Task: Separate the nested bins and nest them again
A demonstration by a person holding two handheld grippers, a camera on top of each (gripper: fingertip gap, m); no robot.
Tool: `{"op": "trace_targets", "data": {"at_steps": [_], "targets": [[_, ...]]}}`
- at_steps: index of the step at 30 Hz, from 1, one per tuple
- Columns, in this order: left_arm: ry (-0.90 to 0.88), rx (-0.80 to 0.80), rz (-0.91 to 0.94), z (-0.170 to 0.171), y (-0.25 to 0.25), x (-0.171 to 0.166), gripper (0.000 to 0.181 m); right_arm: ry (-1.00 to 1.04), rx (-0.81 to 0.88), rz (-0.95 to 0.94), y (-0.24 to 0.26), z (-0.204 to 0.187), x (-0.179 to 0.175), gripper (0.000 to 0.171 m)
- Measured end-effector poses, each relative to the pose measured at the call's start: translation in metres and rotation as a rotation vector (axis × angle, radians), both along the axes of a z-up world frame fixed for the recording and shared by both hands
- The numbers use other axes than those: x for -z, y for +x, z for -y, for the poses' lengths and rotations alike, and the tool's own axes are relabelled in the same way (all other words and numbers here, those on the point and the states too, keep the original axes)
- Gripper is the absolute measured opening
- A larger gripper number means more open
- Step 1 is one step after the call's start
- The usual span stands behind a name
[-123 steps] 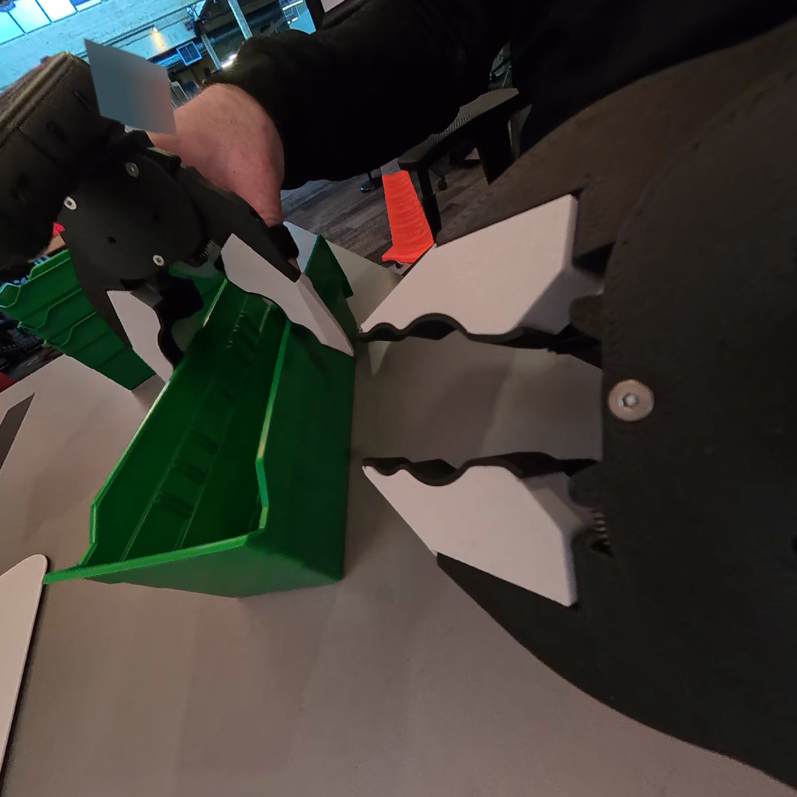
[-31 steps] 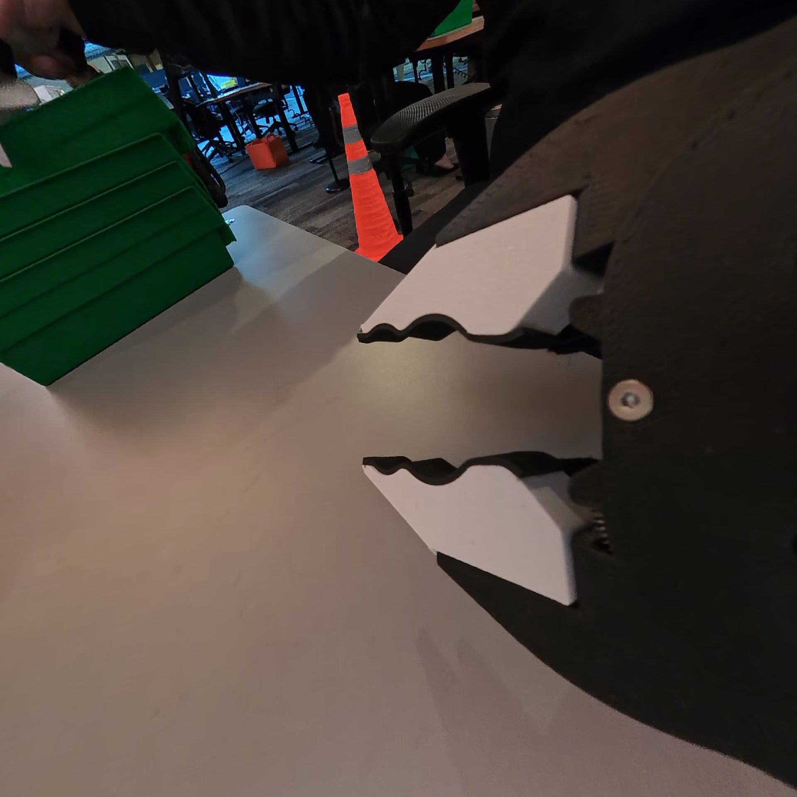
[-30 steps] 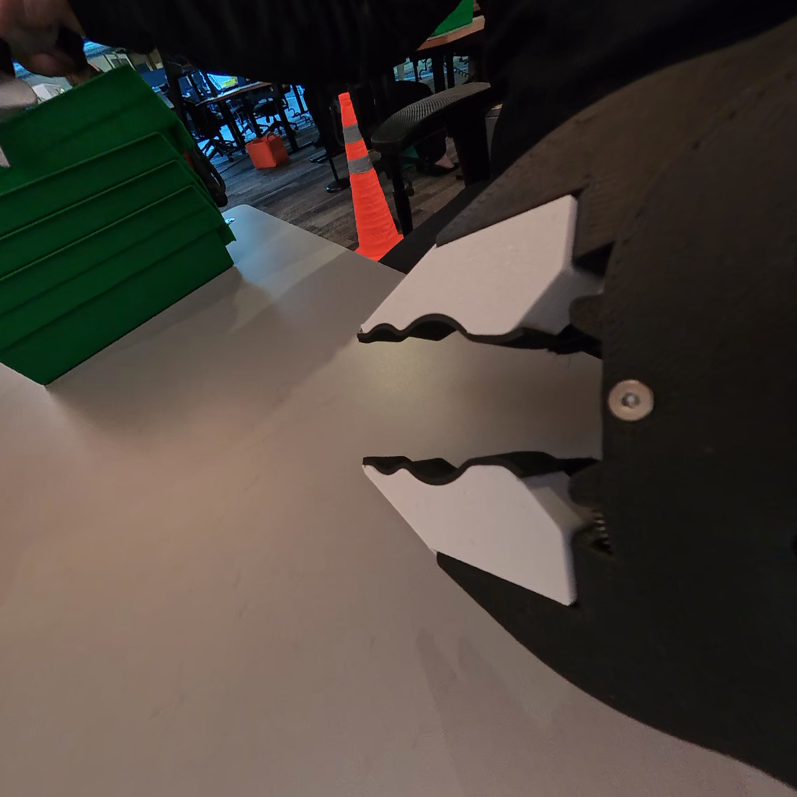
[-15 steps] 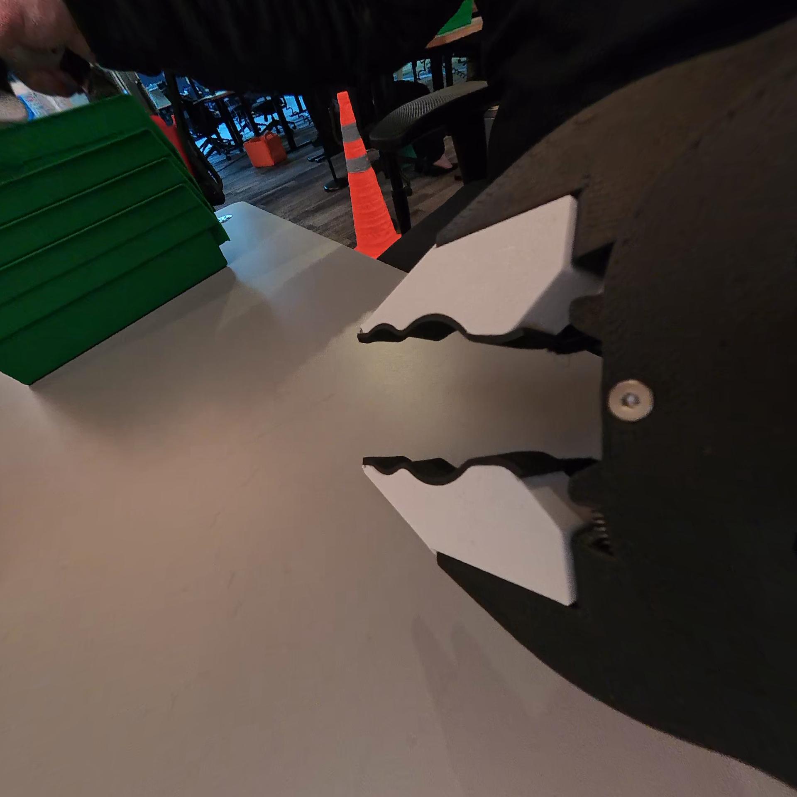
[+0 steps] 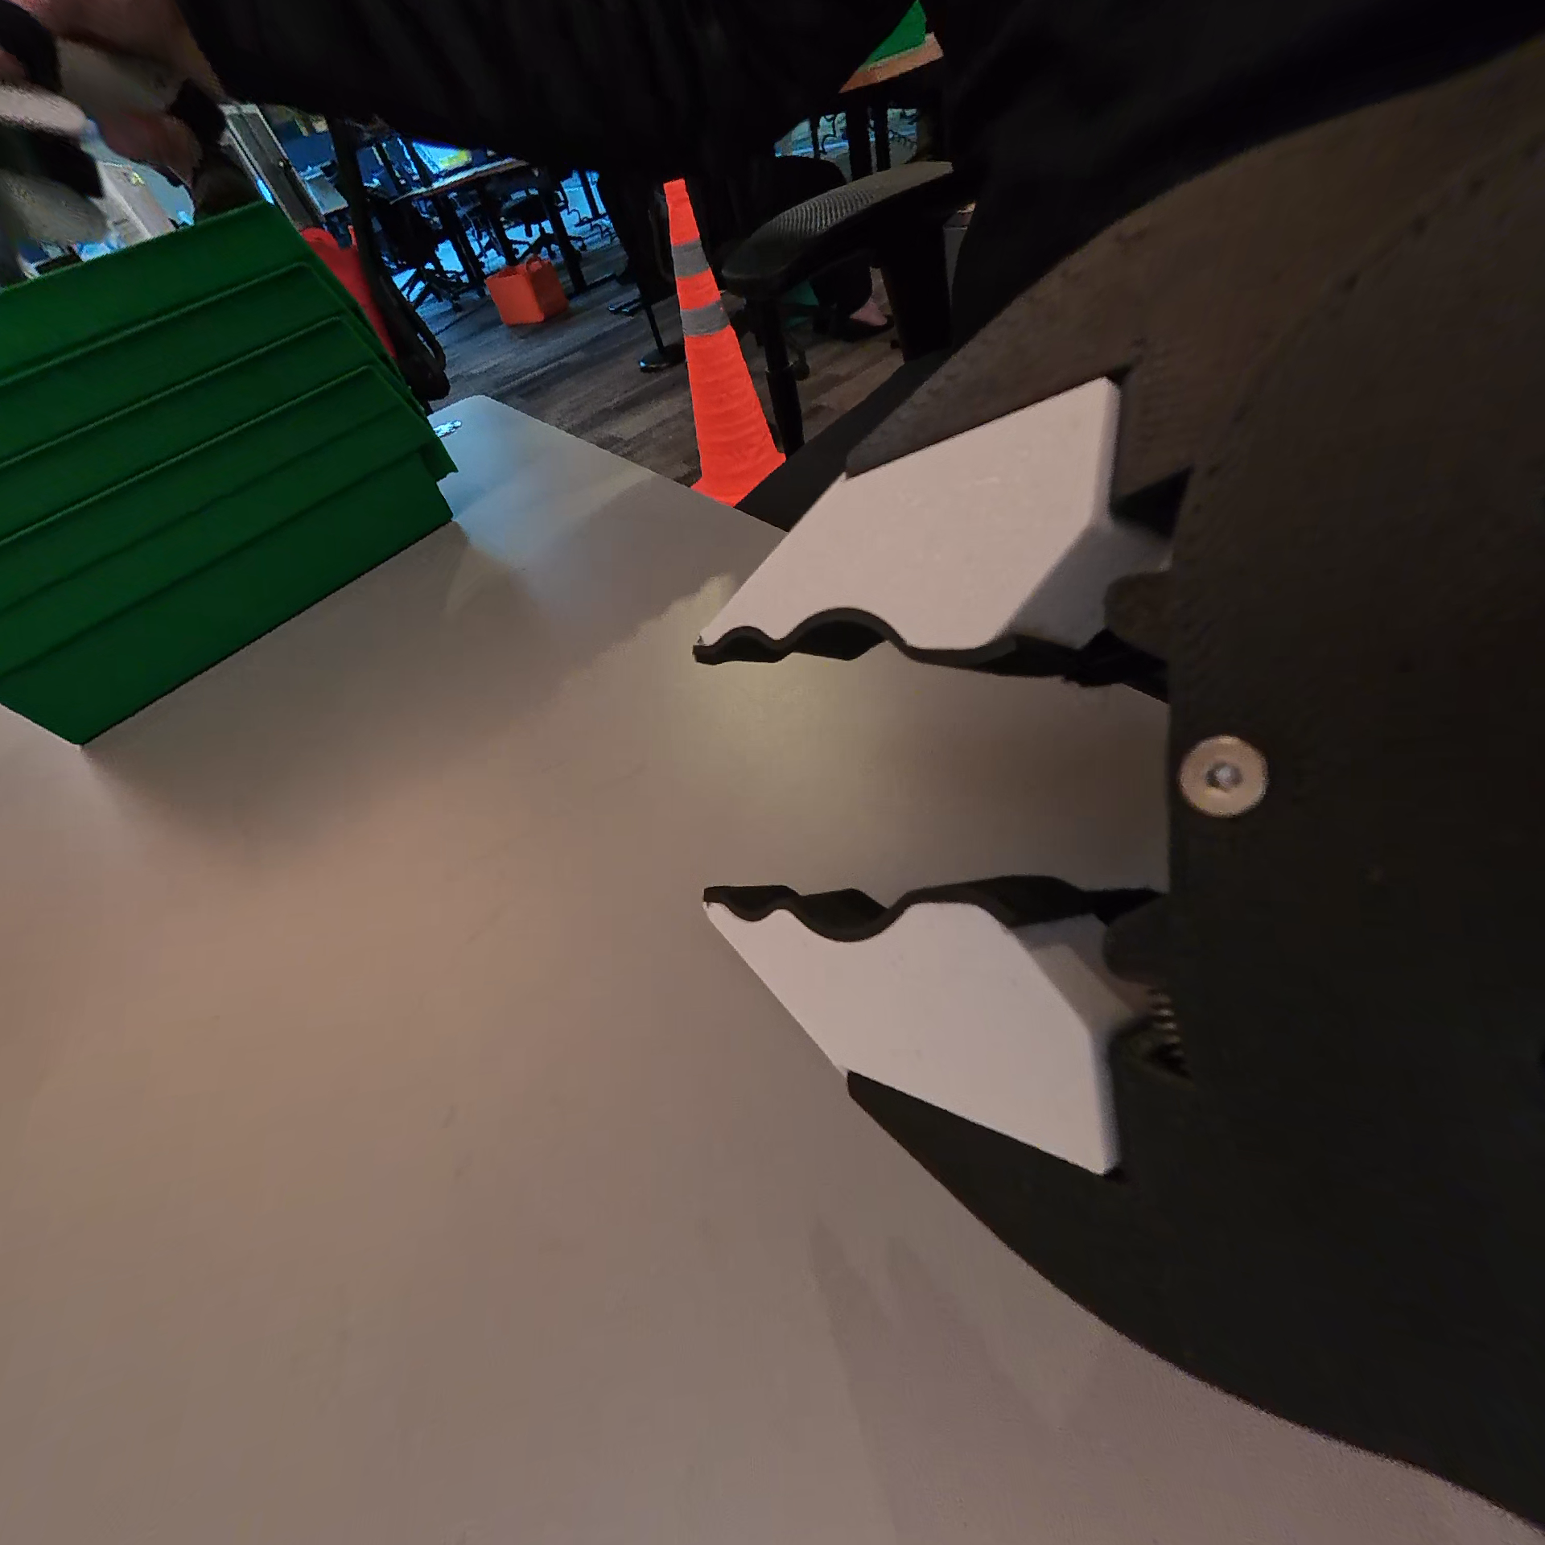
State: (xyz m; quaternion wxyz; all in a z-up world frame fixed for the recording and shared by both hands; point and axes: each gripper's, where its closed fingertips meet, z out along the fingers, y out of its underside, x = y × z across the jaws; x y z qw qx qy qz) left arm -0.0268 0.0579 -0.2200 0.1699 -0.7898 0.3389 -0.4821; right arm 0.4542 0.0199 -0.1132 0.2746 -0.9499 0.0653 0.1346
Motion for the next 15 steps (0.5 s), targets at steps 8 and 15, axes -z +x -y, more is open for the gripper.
{"op": "trace_targets", "data": {"at_steps": [8, 15], "targets": [[-0.004, 0.023, -0.012, 0.006, 0.009, 0.003, 0.053, -0.082, -0.222, -0.388, -0.024, 0.029, 0.049, 0.14], [0.001, 0.014, -0.015, 0.007, 0.009, 0.002, 0.053, -0.116, -0.338, -0.452, -0.057, 0.032, 0.074, 0.136]]}}
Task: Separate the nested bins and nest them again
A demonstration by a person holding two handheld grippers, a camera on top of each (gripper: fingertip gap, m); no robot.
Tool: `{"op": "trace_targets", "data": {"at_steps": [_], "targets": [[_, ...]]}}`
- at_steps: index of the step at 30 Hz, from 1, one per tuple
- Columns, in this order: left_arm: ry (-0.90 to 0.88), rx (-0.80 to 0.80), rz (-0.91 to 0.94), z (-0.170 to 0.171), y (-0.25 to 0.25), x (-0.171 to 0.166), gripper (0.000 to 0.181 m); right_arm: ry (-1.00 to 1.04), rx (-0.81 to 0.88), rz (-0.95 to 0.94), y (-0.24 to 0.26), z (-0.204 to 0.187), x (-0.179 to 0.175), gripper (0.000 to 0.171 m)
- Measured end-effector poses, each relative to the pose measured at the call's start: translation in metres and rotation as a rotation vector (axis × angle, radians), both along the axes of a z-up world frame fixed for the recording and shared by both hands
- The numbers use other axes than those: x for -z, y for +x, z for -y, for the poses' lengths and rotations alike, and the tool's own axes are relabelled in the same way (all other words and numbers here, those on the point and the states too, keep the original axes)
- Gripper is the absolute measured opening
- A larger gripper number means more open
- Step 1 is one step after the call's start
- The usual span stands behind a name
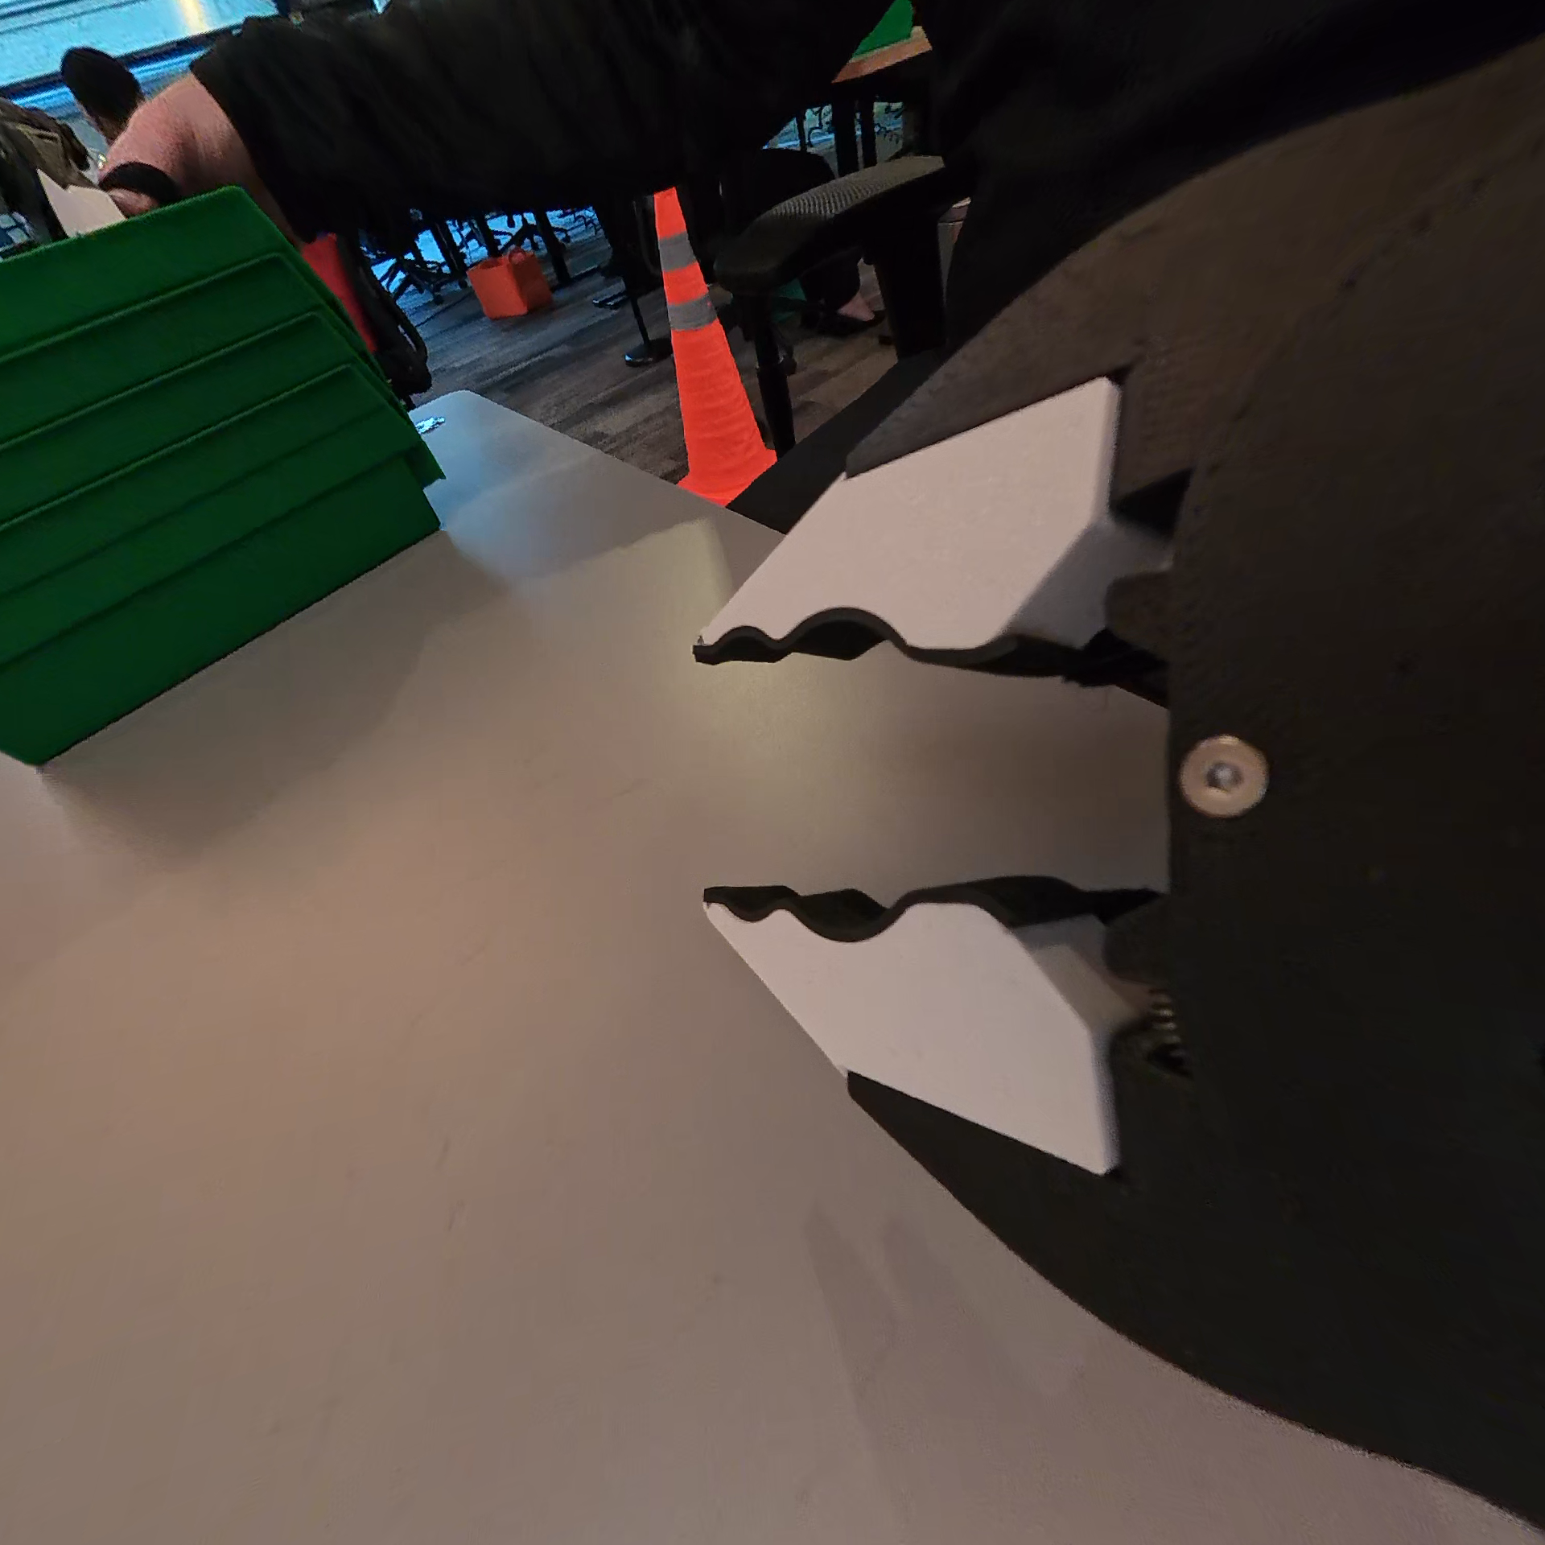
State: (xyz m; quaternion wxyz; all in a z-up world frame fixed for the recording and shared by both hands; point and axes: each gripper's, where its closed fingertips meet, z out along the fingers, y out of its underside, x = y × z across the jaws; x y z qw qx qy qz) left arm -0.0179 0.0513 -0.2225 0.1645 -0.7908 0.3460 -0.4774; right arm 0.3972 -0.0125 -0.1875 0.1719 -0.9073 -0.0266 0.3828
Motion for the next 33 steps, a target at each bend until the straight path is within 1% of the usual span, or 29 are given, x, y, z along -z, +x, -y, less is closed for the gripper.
{"op": "trace_targets", "data": {"at_steps": [6, 12, 14, 16, 17, 23, 28, 31, 33], "targets": [[0.001, 0.012, 0.001, 0.003, 0.005, 0.0, 0.053, -0.011, 0.027, 0.005, -0.041, -0.015, 0.0, 0.137], [0.004, -0.008, 0.028, -0.001, 0.004, -0.007, 0.059, 0.01, 0.023, -0.013, -0.116, -0.029, -0.001, 0.141], [0.004, -0.013, 0.044, -0.002, 0.004, -0.012, 0.061, 0.026, 0.015, -0.033, -0.146, -0.033, -0.003, 0.145], [0.007, -0.012, 0.062, -0.001, 0.006, -0.019, 0.064, 0.048, -0.014, -0.076, -0.18, -0.035, -0.007, 0.156], [0.012, -0.01, 0.068, 0.0, 0.007, -0.023, 0.065, 0.065, -0.028, -0.092, -0.197, -0.036, -0.009, 0.157], [0.05, 0.008, 0.087, 0.004, 0.013, -0.038, 0.064, 0.111, -0.103, -0.198, -0.282, -0.039, -0.018, 0.157], [0.047, 0.003, 0.098, 0.004, 0.009, -0.041, 0.065, 0.141, -0.168, -0.351, -0.349, -0.039, -0.032, 0.156], [0.045, -0.016, 0.079, -0.004, -0.01, -0.042, 0.069, 0.141, -0.194, -0.366, -0.377, -0.041, -0.033, 0.156], [0.042, -0.035, 0.08, -0.012, -0.023, -0.044, 0.065, 0.151, -0.181, -0.369, -0.391, -0.046, -0.033, 0.157]]}}
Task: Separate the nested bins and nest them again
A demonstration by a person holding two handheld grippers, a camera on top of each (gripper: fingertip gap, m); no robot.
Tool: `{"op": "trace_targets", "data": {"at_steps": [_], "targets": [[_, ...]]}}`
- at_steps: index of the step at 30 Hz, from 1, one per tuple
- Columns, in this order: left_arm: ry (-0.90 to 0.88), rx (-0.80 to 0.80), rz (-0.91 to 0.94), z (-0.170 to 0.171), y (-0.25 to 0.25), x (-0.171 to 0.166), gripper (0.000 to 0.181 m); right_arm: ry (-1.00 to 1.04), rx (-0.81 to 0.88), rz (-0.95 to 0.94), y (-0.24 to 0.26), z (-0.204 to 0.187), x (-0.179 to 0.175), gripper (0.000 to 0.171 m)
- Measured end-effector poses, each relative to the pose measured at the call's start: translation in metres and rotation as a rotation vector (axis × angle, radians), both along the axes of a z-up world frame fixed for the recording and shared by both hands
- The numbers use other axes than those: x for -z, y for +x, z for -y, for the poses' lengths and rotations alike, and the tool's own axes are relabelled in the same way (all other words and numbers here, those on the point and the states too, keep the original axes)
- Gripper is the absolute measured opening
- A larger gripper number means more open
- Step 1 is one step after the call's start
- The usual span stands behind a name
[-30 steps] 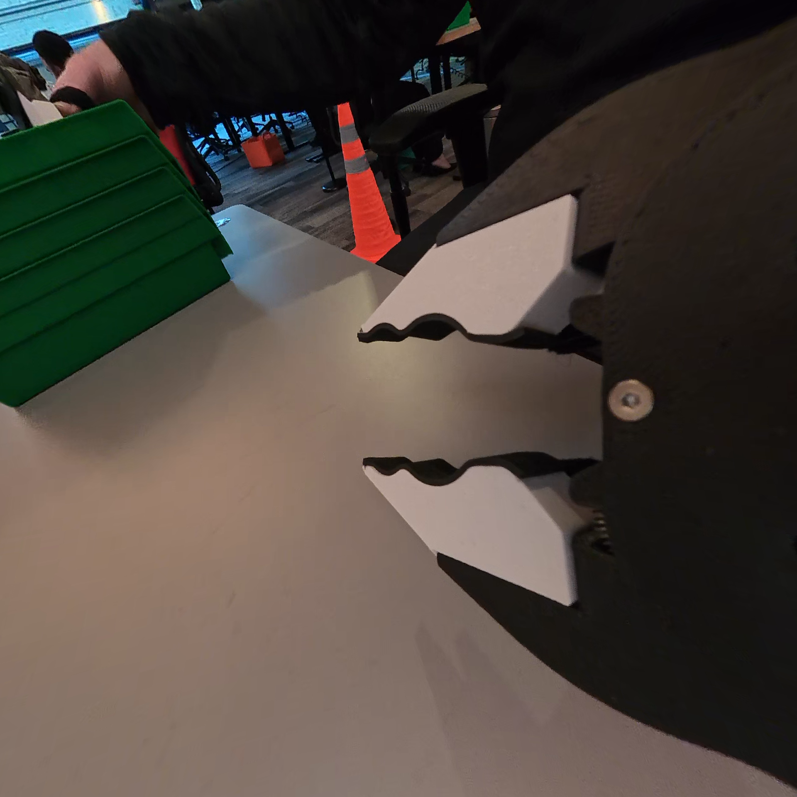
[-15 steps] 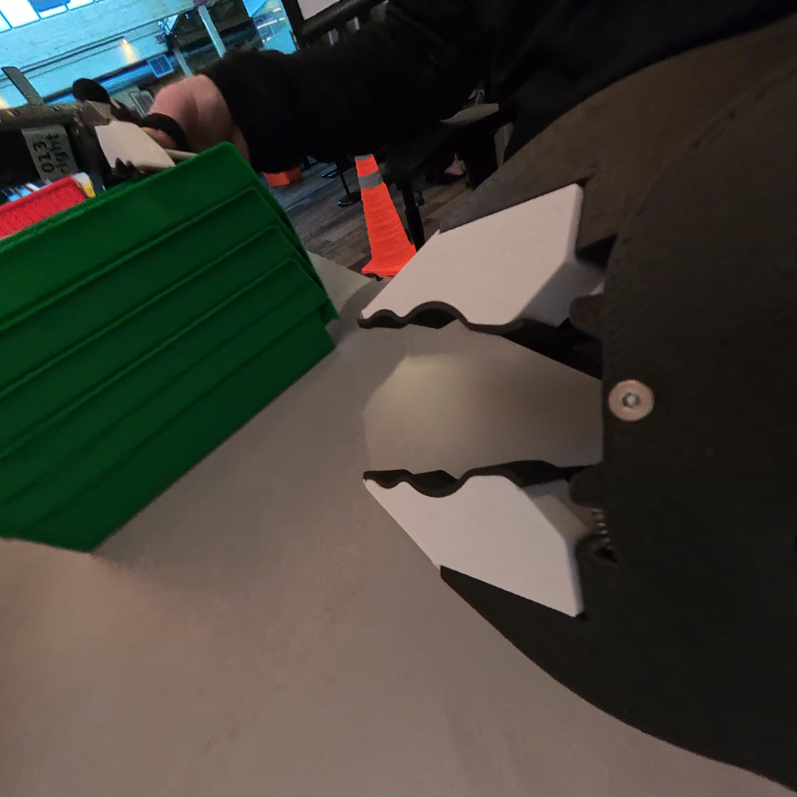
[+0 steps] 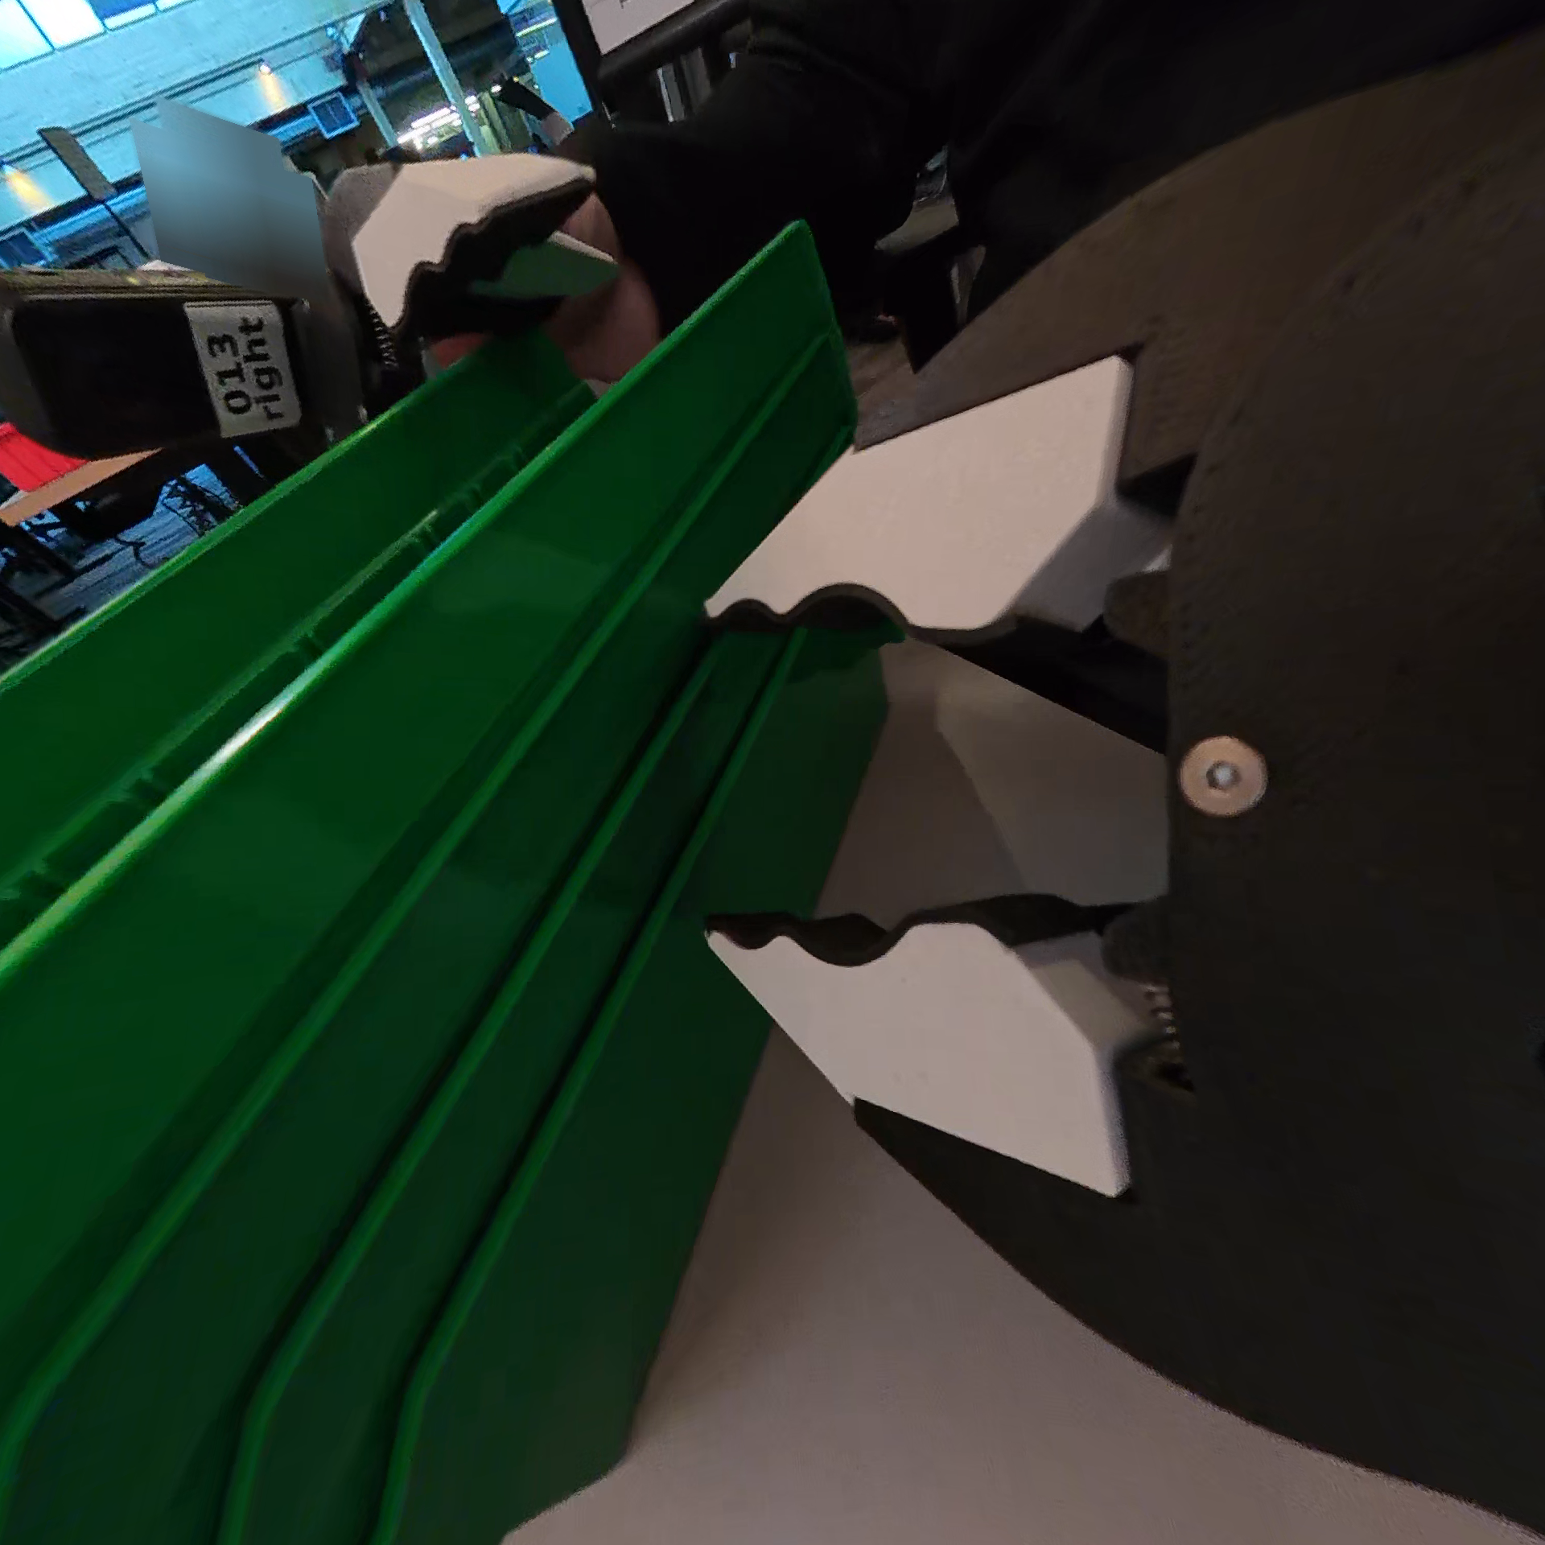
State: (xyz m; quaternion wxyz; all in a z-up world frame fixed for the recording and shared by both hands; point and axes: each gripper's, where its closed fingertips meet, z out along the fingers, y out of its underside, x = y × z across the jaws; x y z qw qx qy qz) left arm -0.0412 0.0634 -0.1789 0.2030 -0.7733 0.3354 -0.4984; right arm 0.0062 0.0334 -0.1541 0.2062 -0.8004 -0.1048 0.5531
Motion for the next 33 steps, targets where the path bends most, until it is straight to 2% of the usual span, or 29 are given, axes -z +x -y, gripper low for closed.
{"op": "trace_targets", "data": {"at_steps": [6, 9, 12, 15, 22, 26, 33], "targets": [[0.0, -0.122, 0.032, -0.036, -0.041, -0.008, 0.059, 0.001, -0.017, 0.007, -0.037, -0.011, 0.0, 0.158], [0.002, -0.25, 0.086, -0.062, -0.064, -0.017, 0.041, -0.053, -0.07, -0.075, -0.057, -0.006, -0.005, 0.158], [0.032, -0.302, 0.083, -0.075, -0.078, -0.021, 0.037, -0.075, -0.151, -0.101, -0.081, 0.006, -0.008, 0.157], [0.065, -0.337, 0.066, -0.085, -0.09, -0.025, 0.03, -0.058, -0.158, -0.123, -0.102, 0.006, -0.008, 0.156], [0.089, -0.397, 0.02, -0.1, -0.12, -0.021, 0.026, -0.028, -0.195, -0.09, -0.14, -0.006, -0.001, 0.153], [0.068, -0.395, 0.023, -0.103, -0.132, -0.018, 0.03, -0.048, -0.241, -0.05, -0.151, -0.01, 0.012, 0.149], [0.067, -0.44, 0.007, -0.107, -0.153, -0.018, 0.034, -0.052, -0.266, -0.046, -0.168, -0.019, 0.014, 0.148]]}}
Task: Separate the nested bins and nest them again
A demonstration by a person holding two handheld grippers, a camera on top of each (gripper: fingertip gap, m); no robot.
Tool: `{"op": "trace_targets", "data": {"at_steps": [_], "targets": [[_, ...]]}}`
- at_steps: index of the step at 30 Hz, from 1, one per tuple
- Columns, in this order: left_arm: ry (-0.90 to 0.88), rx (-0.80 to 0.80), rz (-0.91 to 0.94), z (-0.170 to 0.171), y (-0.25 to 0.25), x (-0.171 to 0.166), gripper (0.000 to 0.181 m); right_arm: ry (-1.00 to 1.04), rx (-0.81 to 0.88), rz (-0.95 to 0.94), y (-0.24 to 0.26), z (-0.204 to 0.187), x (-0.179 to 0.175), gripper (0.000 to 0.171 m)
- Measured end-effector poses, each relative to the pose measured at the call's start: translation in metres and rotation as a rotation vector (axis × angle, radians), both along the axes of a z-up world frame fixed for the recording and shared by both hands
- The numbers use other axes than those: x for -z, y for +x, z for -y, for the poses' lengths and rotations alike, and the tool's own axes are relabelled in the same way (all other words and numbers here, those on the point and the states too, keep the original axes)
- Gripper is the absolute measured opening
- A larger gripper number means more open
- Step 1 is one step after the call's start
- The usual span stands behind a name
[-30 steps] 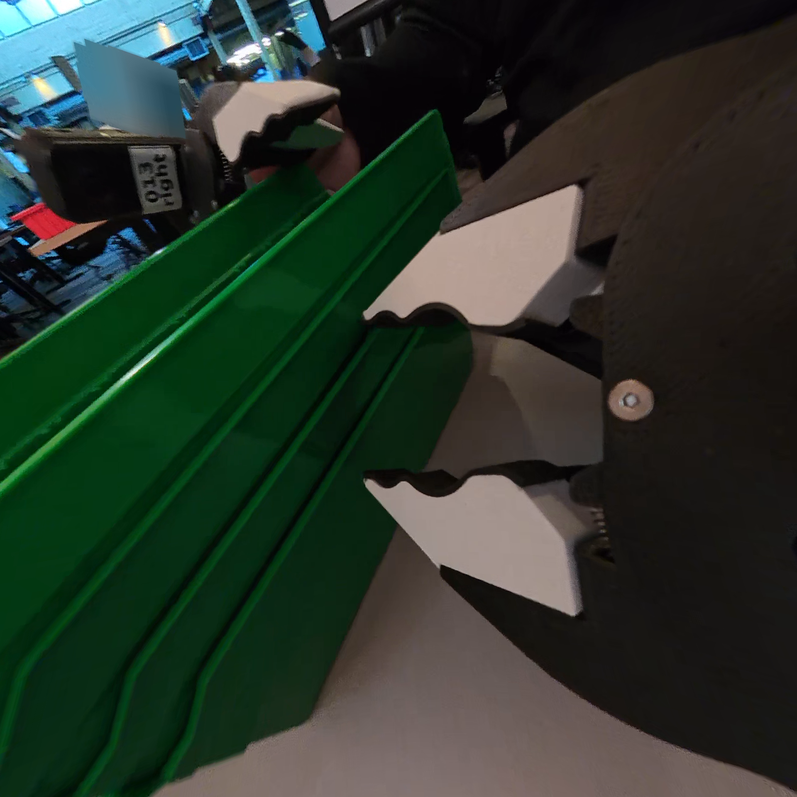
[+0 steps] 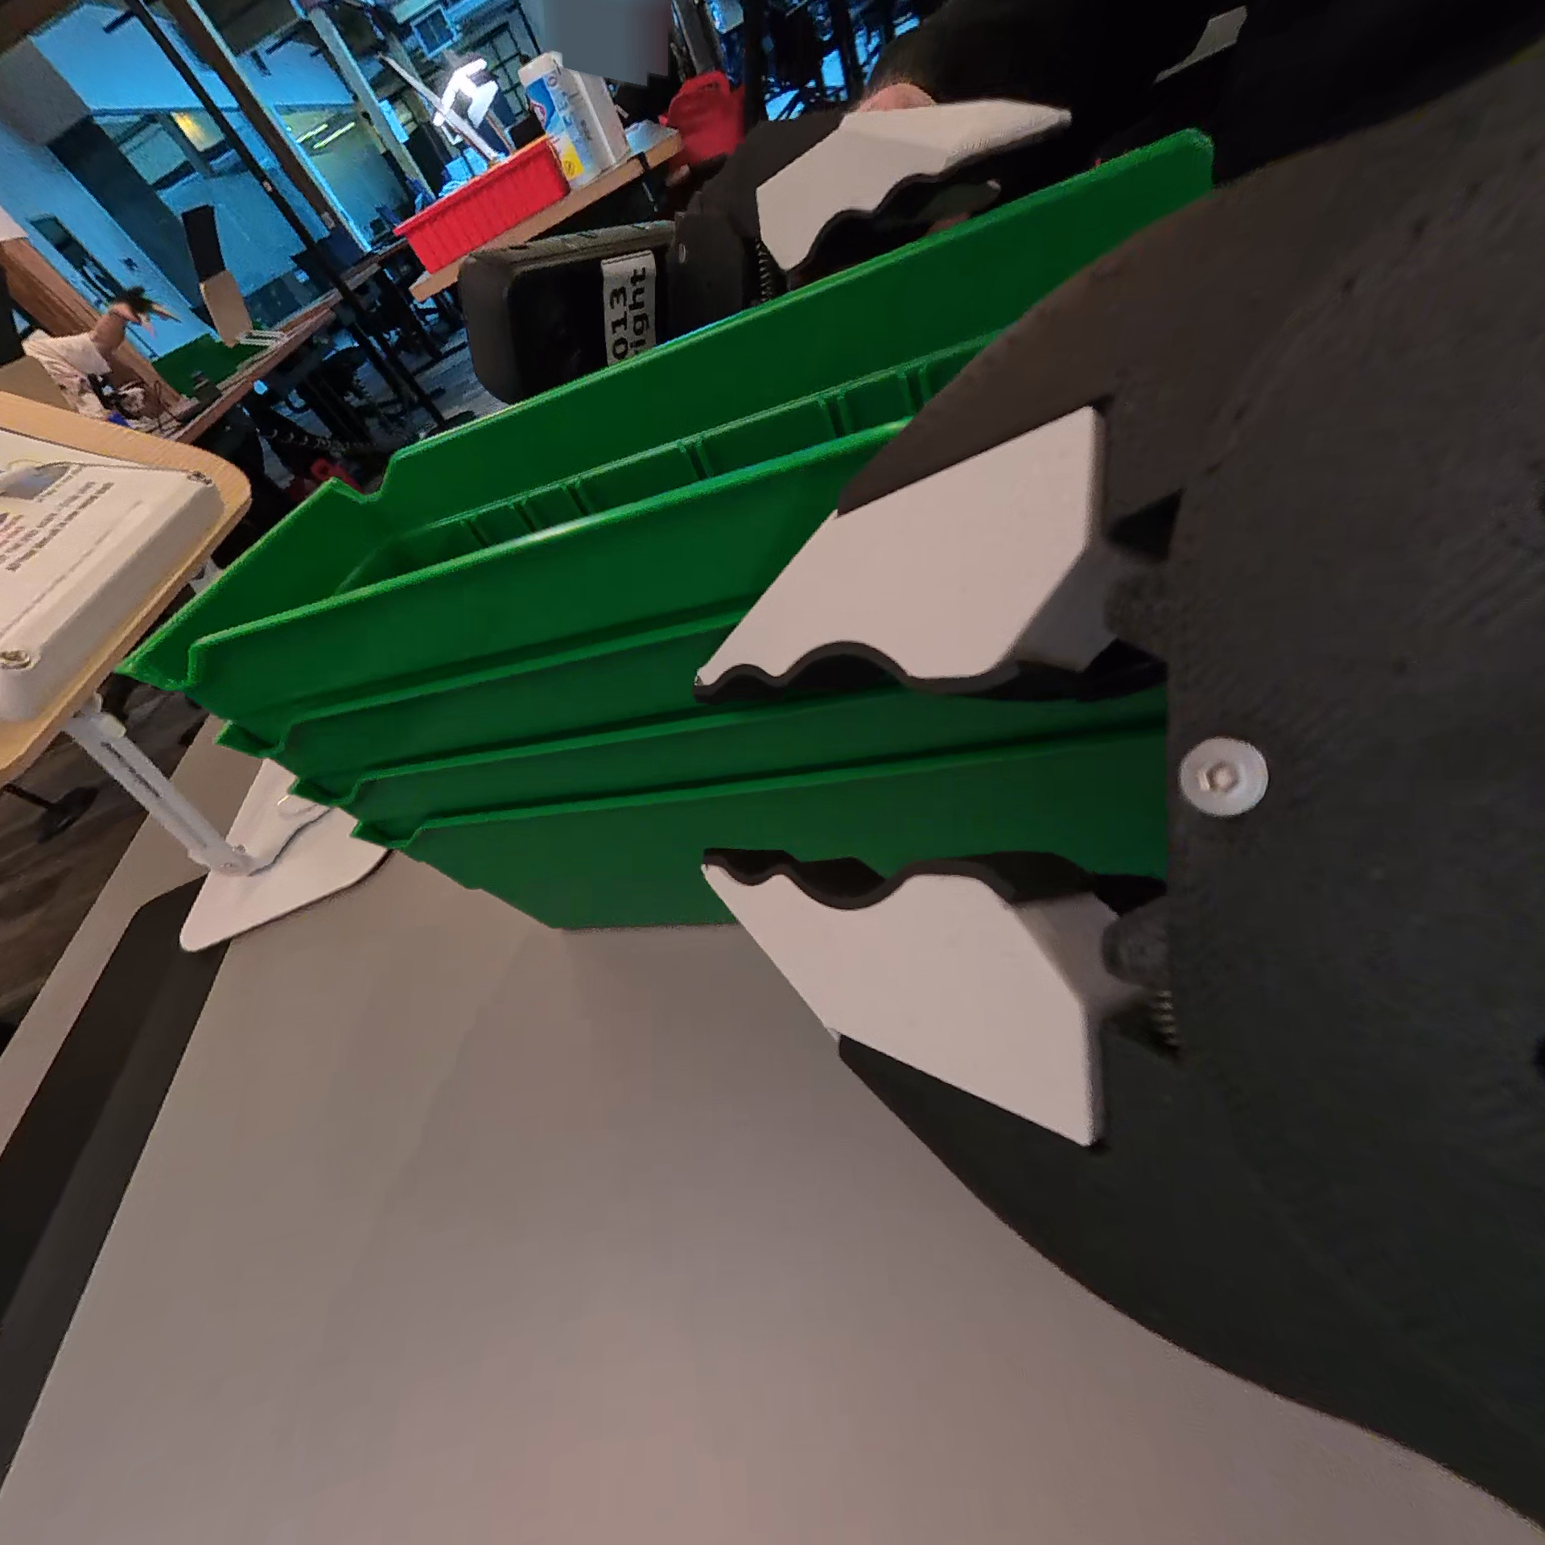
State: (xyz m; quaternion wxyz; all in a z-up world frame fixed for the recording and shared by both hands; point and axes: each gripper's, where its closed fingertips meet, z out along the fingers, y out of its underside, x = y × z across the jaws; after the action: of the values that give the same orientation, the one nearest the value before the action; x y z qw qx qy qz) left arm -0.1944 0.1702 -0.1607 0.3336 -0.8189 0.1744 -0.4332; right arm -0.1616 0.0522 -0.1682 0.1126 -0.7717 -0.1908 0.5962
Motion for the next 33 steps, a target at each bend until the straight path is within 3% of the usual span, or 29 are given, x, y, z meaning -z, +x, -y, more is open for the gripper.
{"op": "trace_targets", "data": {"at_steps": [10, 14, 17, 26, 33], "targets": [[-0.062, -0.068, 0.029, 0.0, -0.035, 0.007, 0.037, 0.024, -0.012, 0.02, -0.018, -0.013, 0.004, 0.142], [-0.114, -0.071, 0.044, 0.004, -0.046, 0.017, 0.053, 0.044, -0.036, 0.053, -0.018, -0.019, 0.005, 0.145], [-0.121, -0.06, 0.073, 0.004, -0.046, 0.014, 0.044, 0.048, -0.045, 0.054, -0.02, -0.022, 0.005, 0.145], [-0.184, -0.02, 0.123, 0.016, -0.057, 0.016, 0.042, 0.076, -0.104, 0.031, -0.023, -0.024, 0.005, 0.146], [-0.222, -0.028, 0.116, 0.017, -0.071, 0.025, 0.069, 0.126, -0.114, 0.032, -0.018, -0.021, -0.003, 0.139]]}}
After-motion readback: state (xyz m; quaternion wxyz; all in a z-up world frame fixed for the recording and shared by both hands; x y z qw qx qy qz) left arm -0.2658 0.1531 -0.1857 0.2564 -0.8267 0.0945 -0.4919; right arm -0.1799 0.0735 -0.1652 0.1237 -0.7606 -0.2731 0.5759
